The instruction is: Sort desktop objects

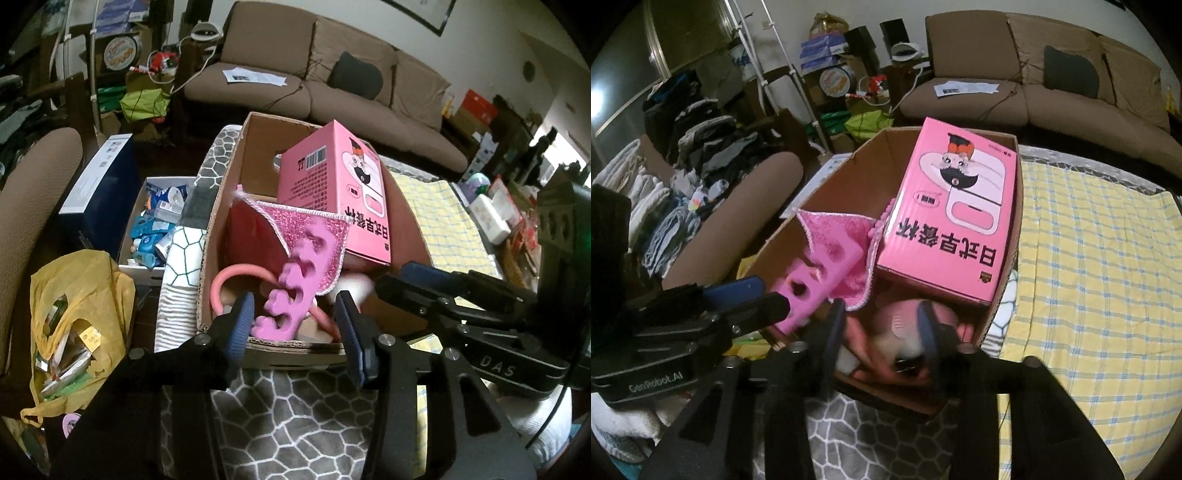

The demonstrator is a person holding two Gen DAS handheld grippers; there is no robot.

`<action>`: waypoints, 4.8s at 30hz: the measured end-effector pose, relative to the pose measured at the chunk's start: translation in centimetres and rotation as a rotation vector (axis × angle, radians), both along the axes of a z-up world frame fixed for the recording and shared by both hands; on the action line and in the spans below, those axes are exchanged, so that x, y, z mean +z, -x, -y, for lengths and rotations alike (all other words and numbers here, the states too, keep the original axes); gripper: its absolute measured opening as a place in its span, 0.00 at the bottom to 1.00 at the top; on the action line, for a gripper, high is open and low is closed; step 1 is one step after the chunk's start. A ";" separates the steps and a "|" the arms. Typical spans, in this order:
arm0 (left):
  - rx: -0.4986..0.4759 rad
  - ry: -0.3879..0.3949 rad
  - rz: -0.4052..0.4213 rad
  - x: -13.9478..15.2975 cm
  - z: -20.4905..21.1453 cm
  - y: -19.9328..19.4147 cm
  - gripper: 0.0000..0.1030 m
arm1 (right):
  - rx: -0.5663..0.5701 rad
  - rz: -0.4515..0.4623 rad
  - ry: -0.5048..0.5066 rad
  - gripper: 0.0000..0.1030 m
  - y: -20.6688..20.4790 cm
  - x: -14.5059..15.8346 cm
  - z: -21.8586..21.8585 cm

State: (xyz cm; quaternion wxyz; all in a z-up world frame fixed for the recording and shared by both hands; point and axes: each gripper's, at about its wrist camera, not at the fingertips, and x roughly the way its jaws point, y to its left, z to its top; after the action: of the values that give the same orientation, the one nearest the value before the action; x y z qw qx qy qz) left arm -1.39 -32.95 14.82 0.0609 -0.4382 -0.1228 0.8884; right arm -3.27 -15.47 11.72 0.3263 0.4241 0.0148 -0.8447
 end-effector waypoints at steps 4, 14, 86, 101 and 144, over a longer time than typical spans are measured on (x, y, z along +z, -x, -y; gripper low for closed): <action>0.009 -0.010 -0.001 0.3 0.2 -0.3 0.42 | -0.006 -0.011 0.002 0.51 -0.2 0.4 -0.2; 0.032 -0.017 -0.013 1.2 0.6 -1.2 0.67 | -0.023 -0.029 0.002 0.76 -0.9 1.0 -0.8; -0.081 0.087 0.129 -13.9 -25.0 -1.5 1.00 | -0.352 0.042 -0.226 1.00 -0.5 -12.6 -29.0; -0.031 0.260 0.081 -15.5 -27.7 -3.2 1.00 | -0.346 -0.002 -0.285 1.00 -1.6 -14.9 -28.8; 0.032 0.267 0.056 -15.7 -29.1 -4.1 1.00 | -0.331 -0.035 -0.281 1.00 -3.1 -15.0 -30.7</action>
State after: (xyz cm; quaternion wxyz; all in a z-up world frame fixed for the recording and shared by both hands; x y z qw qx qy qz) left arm 2.69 -3.88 -0.86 -0.0157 -0.4651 -0.0122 0.8850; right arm -0.17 15.27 -3.23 0.1206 0.4471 0.0682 -0.8837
